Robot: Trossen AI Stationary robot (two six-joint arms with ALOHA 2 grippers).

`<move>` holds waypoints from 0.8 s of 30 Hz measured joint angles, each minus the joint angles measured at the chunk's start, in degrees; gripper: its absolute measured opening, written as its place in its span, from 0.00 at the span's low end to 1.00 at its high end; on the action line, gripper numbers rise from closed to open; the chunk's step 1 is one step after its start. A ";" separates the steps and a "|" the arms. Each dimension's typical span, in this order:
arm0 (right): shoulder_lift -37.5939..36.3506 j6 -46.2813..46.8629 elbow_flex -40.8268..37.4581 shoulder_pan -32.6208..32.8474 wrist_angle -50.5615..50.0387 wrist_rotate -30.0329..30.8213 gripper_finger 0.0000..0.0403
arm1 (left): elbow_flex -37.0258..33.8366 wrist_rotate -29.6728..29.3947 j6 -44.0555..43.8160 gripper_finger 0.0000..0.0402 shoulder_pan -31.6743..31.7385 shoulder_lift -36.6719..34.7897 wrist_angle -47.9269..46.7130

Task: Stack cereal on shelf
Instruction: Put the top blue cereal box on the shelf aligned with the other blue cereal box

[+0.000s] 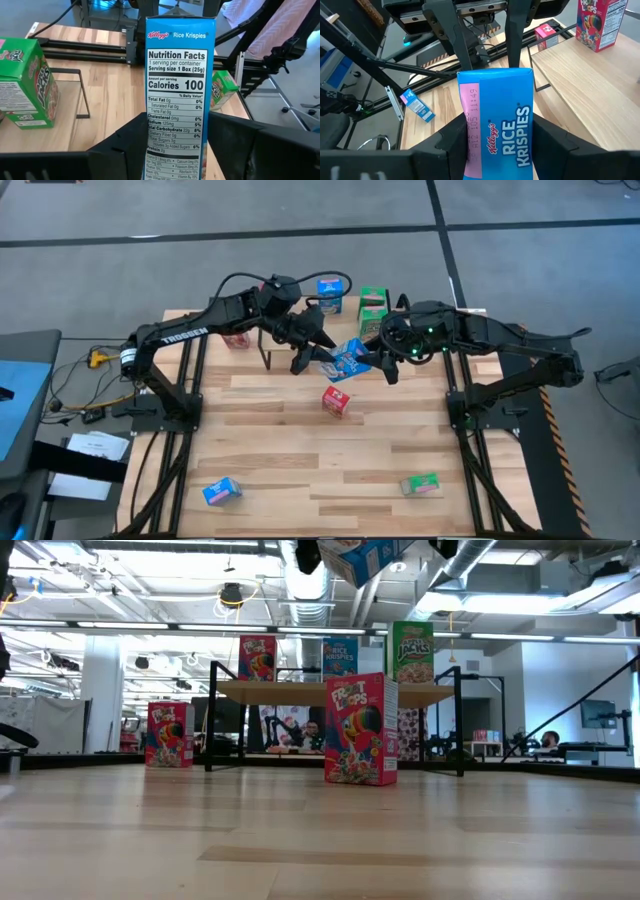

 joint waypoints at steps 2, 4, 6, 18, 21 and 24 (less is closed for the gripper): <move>0.00 -0.19 0.00 0.00 -0.06 0.02 0.50 | 0.00 -1.07 0.05 0.43 -0.02 0.00 0.00; -0.02 -0.19 0.00 0.00 -0.10 0.07 0.50 | 0.00 -1.25 0.22 0.45 -0.04 0.00 0.02; -0.02 -0.19 0.00 0.00 -0.06 0.20 0.50 | 0.00 -1.34 0.25 0.46 -0.04 0.00 0.02; -0.04 -1.50 0.02 0.00 1.14 2.13 0.54 | 0.00 -1.63 1.31 0.39 -0.07 0.00 0.07; -0.07 -1.52 0.07 0.00 1.46 2.14 0.57 | -0.01 -1.26 1.27 0.35 -0.07 0.00 0.06; -0.07 -1.50 0.09 0.00 1.45 2.14 0.59 | -0.04 -1.29 1.27 0.32 -0.07 0.00 0.00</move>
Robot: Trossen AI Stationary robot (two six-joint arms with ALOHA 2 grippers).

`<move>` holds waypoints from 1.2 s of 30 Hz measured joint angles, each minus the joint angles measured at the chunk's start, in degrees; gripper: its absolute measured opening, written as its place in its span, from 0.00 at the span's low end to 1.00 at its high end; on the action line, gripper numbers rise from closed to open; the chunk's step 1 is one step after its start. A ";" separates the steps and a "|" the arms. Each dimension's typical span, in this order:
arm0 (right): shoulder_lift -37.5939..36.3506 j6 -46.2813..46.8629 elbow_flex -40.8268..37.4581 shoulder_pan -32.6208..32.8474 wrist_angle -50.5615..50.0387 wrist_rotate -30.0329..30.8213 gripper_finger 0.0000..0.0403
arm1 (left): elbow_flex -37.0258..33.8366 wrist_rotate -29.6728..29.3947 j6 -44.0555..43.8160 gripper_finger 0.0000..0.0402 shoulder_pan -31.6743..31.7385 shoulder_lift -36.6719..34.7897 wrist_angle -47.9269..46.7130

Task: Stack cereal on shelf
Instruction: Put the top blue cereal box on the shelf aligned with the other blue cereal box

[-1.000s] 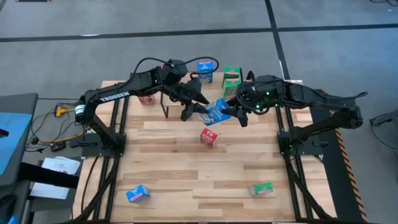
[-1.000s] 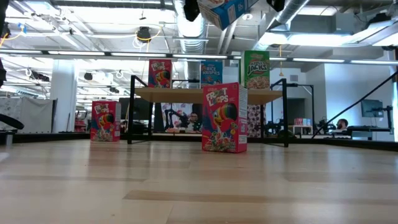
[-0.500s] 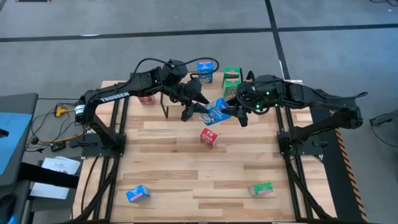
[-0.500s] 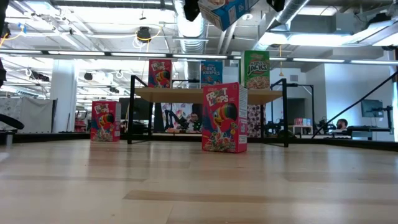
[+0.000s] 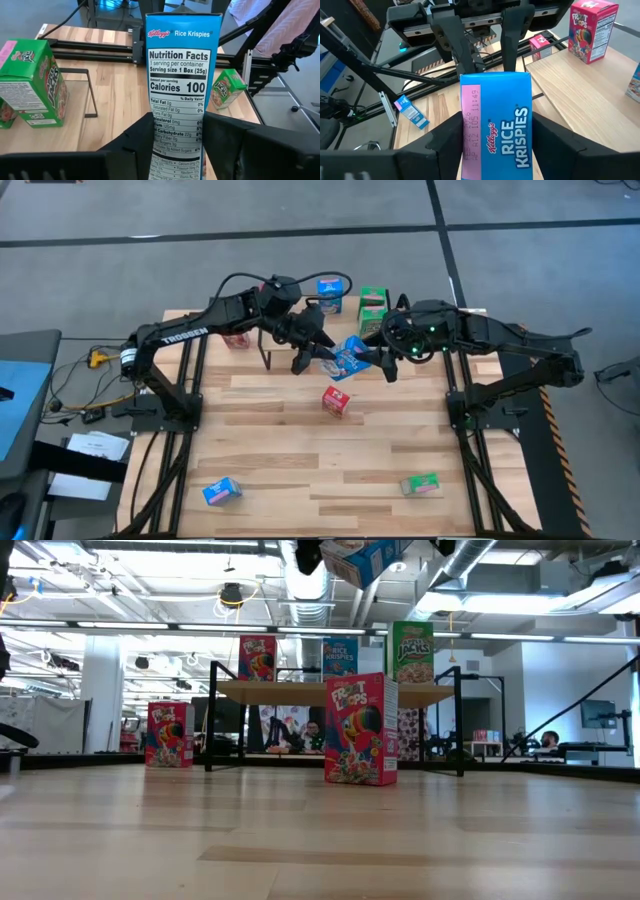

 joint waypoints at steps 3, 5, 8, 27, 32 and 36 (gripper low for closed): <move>0.00 0.00 0.00 0.00 -0.04 0.00 0.60 | 0.00 0.09 -0.09 0.31 0.00 0.00 0.02; -0.02 0.00 0.00 0.00 -0.07 0.00 0.60 | 0.00 0.11 -0.11 0.31 0.02 0.00 0.02; -0.63 -0.03 0.01 0.00 -0.05 -0.01 0.60 | 0.00 0.18 -0.11 0.31 0.01 0.00 0.10; -2.29 -11.57 13.05 0.00 -4.33 0.04 0.60 | -0.03 -4.16 1.21 0.31 6.69 -3.06 -1.55; -2.26 -12.04 14.35 0.00 -8.48 3.12 0.60 | -4.28 -5.99 1.24 0.31 7.34 -3.22 2.65; -2.25 -12.15 14.84 -0.01 -10.97 5.57 0.60 | -10.08 -6.21 0.87 0.31 7.67 -3.78 10.01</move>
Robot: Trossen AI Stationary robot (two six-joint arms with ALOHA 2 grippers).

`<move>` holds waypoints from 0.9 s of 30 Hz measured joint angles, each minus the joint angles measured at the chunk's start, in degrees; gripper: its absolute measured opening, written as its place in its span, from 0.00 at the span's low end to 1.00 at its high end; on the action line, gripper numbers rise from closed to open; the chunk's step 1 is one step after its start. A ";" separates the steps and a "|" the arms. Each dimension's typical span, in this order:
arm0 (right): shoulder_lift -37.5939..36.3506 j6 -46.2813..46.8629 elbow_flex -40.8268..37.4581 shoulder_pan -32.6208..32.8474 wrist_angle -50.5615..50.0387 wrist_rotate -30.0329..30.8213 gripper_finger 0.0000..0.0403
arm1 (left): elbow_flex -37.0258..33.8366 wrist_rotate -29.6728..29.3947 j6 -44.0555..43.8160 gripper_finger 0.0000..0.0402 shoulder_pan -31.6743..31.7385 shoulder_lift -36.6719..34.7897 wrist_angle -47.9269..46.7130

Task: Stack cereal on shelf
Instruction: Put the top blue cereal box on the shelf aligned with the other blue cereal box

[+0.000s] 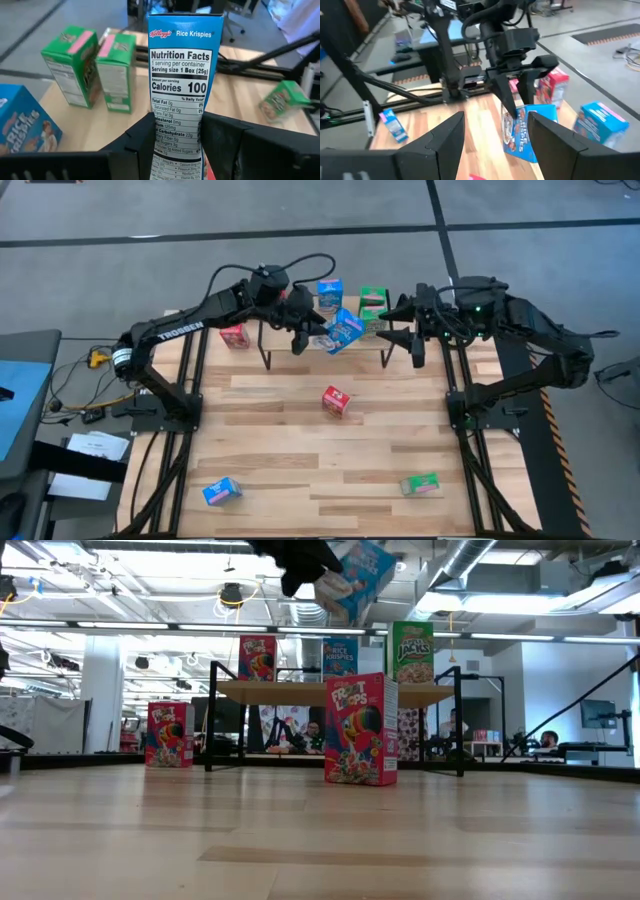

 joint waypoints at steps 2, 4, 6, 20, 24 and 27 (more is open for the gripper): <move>0.00 0.00 0.00 -0.01 -0.82 0.55 0.60 | -2.29 -0.74 -0.73 0.31 0.20 -0.45 3.75; 0.02 -0.40 0.00 -0.26 -1.14 0.60 0.60 | -4.29 -1.20 -1.64 0.31 0.52 -1.07 6.75; 0.02 -1.47 0.00 -0.59 -1.46 0.59 0.60 | -6.46 -1.42 -2.32 0.31 0.72 -1.83 9.55; 0.02 -2.34 0.00 -3.70 -1.85 0.46 0.60 | -35.92 -9.38 -13.12 0.31 0.74 -12.37 53.93; 0.04 -2.34 0.00 -3.81 -1.84 0.46 0.60 | -42.50 -10.37 -14.37 0.31 0.76 -11.37 66.90; 0.04 -2.33 0.00 -3.77 -1.83 0.44 0.60 | -44.10 -11.28 -13.85 0.31 0.72 -9.38 69.76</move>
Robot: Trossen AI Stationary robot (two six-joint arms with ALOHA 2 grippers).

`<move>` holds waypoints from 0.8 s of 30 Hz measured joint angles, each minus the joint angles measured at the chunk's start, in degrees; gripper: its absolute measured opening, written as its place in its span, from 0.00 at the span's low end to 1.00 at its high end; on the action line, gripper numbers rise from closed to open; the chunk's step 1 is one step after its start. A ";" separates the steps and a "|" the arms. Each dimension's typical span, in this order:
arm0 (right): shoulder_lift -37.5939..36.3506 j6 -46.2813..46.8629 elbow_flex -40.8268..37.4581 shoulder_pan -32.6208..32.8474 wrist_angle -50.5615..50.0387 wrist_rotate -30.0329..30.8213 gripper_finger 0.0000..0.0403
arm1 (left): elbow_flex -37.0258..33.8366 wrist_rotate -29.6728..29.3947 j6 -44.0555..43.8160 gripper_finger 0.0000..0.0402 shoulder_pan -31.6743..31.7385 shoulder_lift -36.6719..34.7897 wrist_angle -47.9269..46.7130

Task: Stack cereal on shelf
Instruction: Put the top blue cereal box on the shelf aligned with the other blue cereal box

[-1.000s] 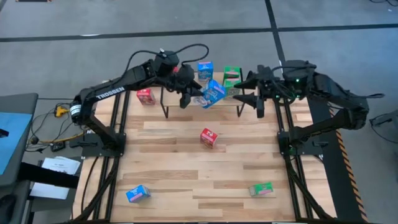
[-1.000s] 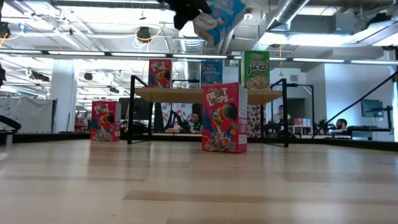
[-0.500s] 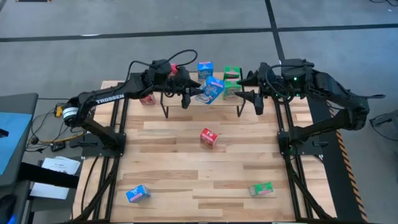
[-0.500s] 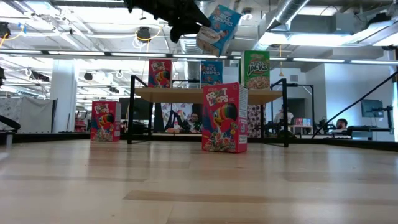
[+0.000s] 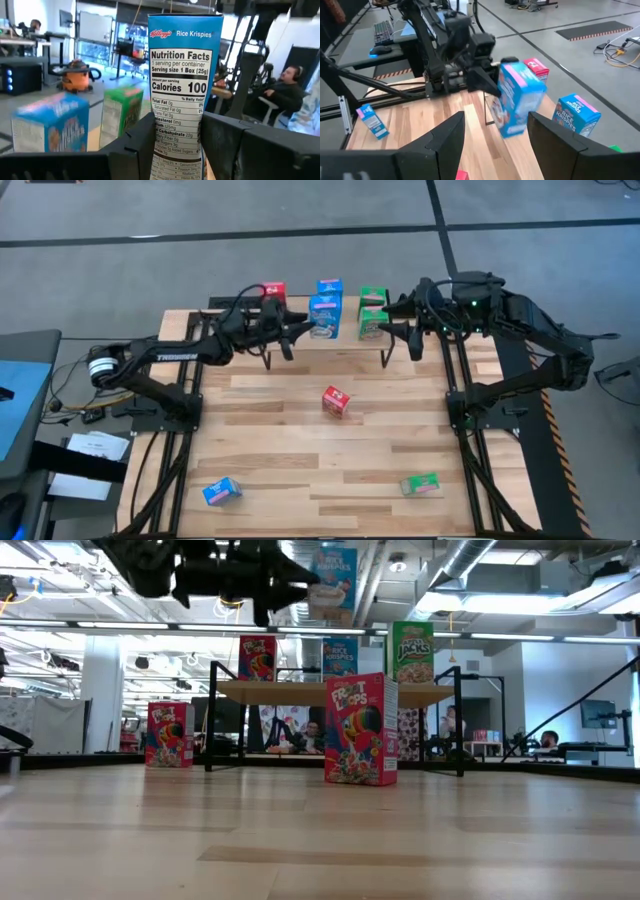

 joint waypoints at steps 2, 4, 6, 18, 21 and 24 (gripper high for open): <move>0.00 -0.01 0.00 0.00 0.00 -0.01 0.60 | 0.01 -0.53 0.13 0.31 0.02 1.69 0.13; 0.00 -0.01 0.00 0.00 0.01 -0.02 0.60 | 0.02 -0.72 0.15 0.31 0.06 3.65 1.46; 0.00 -0.01 0.00 0.00 0.01 -0.02 0.60 | 0.02 -0.68 0.15 0.31 0.04 5.30 2.13; 0.46 0.02 -0.02 0.00 -0.13 -0.07 0.60 | 0.04 -6.17 0.76 0.31 0.09 9.52 5.99; 0.49 0.02 -0.04 0.00 -0.07 -0.07 0.60 | 0.04 -6.56 3.46 0.31 0.15 9.51 5.97; 0.92 0.02 -0.03 0.00 -0.18 -0.07 0.60 | 0.04 -6.51 4.30 0.31 0.13 9.49 5.91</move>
